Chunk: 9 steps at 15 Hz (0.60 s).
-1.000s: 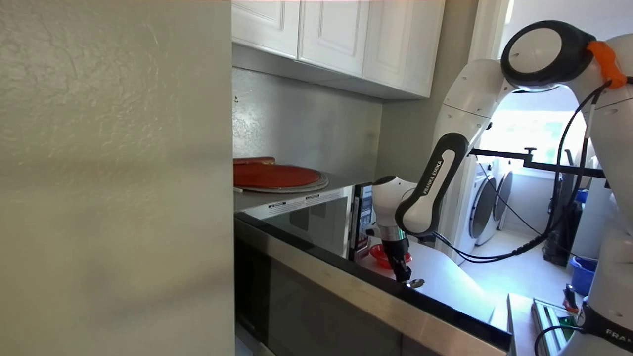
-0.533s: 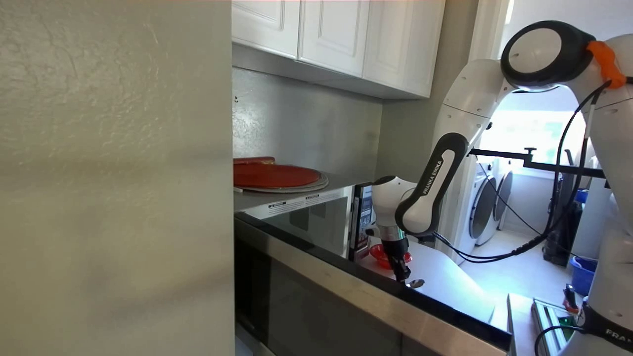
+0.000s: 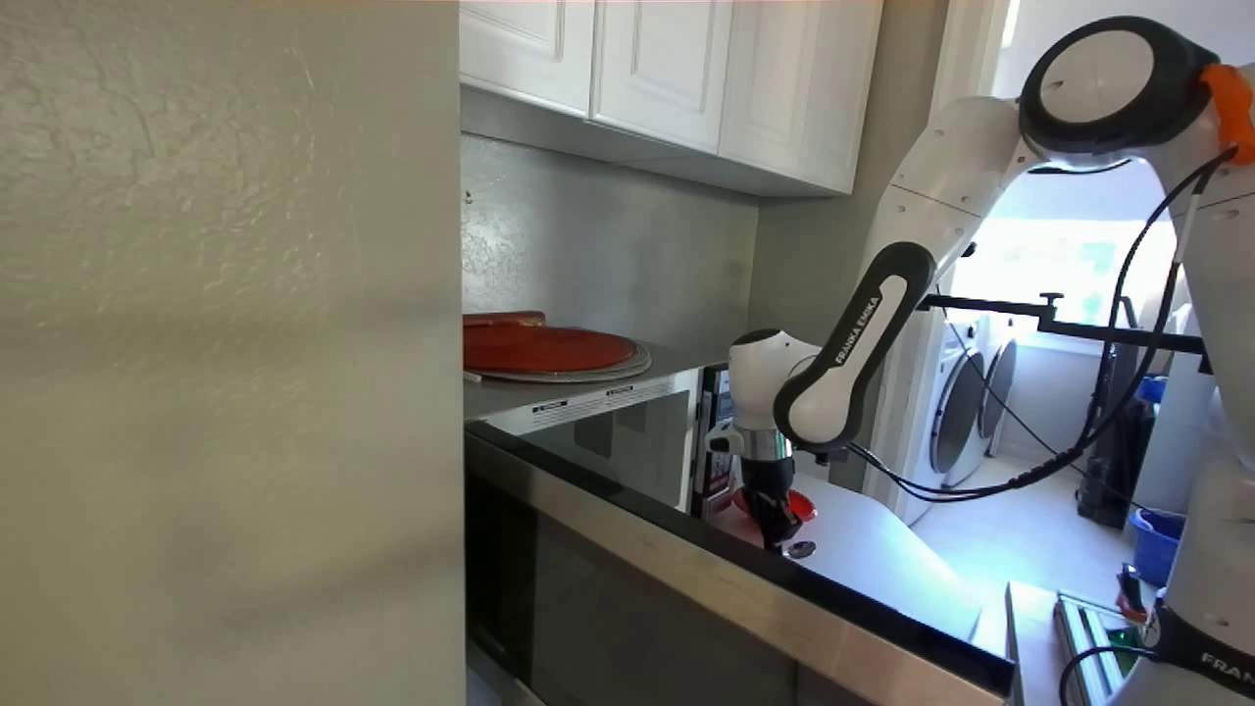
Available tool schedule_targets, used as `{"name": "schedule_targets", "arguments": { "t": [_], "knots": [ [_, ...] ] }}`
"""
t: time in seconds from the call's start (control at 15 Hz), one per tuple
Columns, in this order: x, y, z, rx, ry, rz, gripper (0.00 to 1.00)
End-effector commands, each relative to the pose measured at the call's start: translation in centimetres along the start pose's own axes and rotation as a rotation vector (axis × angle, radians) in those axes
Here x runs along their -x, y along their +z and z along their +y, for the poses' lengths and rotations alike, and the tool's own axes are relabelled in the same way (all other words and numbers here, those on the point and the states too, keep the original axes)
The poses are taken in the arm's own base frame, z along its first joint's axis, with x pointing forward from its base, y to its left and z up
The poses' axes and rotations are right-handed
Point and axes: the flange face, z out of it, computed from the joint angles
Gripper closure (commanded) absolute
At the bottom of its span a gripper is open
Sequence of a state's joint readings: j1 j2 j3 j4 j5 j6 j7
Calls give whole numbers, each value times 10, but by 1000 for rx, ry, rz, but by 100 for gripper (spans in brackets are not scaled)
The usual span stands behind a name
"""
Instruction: Put the spoon in the bowl
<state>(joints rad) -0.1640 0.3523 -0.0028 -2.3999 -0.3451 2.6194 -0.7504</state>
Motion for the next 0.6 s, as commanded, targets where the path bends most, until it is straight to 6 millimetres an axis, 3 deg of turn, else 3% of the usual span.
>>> {"name": "schedule_targets", "arguments": {
  "t": [0.0,0.2,0.47,0.53],
  "knots": [
    [4,-41,4,-8,-137,53,98],
    [9,-61,14,-20,-266,67,98],
    [24,-73,41,-34,-349,10,98],
    [18,-66,30,-22,-311,24,93]
  ]
}}
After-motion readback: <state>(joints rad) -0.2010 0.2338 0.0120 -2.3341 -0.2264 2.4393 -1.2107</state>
